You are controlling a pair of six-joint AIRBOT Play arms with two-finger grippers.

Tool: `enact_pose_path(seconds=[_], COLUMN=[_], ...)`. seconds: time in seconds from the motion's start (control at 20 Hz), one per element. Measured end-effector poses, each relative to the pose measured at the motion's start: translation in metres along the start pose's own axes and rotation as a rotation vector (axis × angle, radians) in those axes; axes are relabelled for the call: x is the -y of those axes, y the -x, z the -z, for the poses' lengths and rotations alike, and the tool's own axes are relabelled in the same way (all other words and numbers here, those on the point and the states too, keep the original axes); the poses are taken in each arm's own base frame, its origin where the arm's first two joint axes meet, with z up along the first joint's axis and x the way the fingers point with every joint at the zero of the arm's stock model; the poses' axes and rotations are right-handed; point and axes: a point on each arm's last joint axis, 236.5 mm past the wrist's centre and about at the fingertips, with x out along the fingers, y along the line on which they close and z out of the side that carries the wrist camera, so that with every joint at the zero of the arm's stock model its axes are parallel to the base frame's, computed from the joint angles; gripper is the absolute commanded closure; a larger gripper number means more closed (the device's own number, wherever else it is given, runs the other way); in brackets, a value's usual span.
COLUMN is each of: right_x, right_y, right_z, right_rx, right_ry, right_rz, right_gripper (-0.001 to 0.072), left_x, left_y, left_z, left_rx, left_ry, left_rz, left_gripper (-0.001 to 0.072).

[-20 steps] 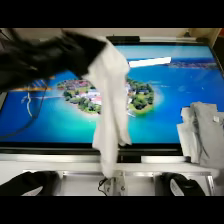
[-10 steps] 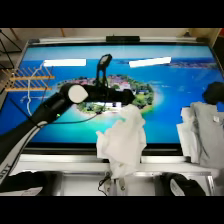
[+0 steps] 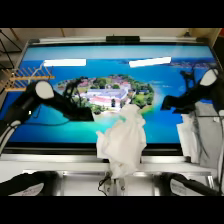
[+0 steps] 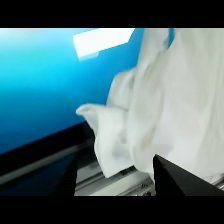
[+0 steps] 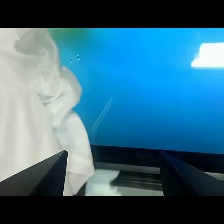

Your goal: Fold the shirts.

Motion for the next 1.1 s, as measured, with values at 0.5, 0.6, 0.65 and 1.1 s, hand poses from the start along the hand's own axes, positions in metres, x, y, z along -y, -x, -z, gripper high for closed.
enact_pose_path(seconds=[0.5, 0.6, 0.65, 1.1], right_x=[-0.020, -0.020, -0.022, -0.037], right_y=[-0.096, -0.106, -0.110, -0.125], right_z=[0.010, 0.013, 0.013, -0.004], right_rx=[-0.259, -0.286, -0.290, -0.229], right_ry=[0.043, 0.050, 0.054, 0.001], right_rz=[-0.061, -0.049, -0.049, -0.085], right_gripper=[0.0032, 0.0081, 0.0131, 0.0285], left_x=[-0.016, -0.016, -0.016, -0.019], left_y=[-0.115, -0.125, -0.129, -0.134], left_z=[0.074, 0.075, 0.073, 0.061], left_rx=[-0.103, -0.104, -0.099, -0.043], left_ry=[0.195, 0.215, 0.222, 0.209], left_rz=[0.047, 0.049, 0.052, 0.052], left_gripper=[0.0309, 0.0346, 0.0463, 0.0675])
